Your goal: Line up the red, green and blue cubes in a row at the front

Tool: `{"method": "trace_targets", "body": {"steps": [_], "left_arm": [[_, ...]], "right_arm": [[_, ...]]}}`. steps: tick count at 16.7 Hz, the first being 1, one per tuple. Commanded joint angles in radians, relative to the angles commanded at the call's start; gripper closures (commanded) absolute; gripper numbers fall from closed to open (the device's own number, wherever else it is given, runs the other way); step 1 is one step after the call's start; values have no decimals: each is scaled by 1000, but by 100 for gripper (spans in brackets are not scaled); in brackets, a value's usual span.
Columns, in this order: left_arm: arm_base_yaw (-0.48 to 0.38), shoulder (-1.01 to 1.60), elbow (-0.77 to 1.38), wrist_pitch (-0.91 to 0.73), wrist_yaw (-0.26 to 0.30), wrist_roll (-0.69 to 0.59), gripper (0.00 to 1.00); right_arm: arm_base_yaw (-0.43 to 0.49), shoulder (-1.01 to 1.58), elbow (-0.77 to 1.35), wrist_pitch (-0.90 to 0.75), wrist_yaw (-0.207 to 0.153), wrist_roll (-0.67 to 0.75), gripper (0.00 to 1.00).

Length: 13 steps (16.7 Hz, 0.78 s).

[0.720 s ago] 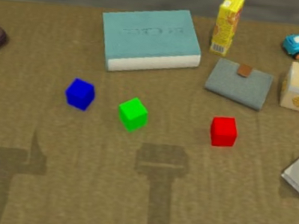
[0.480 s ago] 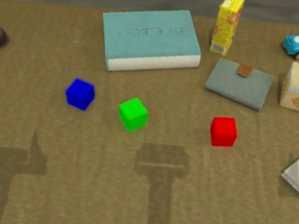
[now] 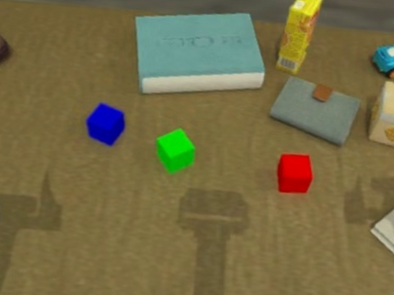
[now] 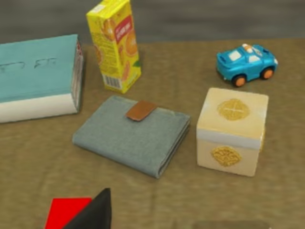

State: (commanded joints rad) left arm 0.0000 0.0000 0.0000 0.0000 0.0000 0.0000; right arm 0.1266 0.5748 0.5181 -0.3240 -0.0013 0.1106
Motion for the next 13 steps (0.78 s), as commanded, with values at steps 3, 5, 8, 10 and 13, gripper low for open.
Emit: {"method": "trace_targets", "body": {"steps": [3,5,8,10,13], "left_arm": [[0,0,0,0,0,0,0],[0,0,0,0,0,0,0],[0,0,0,0,0,0,0],[0,0,0,0,0,0,0],[0,0,0,0,0,0,0]], "right_arm": [[61,347,258,-170,2,55,0],[102,587,431,-289,2,92,0],[163,919,675,-460,1,146,0],[201,1107,824,-563,0,179,0],[250,1348,1030,-693,0,222,0]]}}
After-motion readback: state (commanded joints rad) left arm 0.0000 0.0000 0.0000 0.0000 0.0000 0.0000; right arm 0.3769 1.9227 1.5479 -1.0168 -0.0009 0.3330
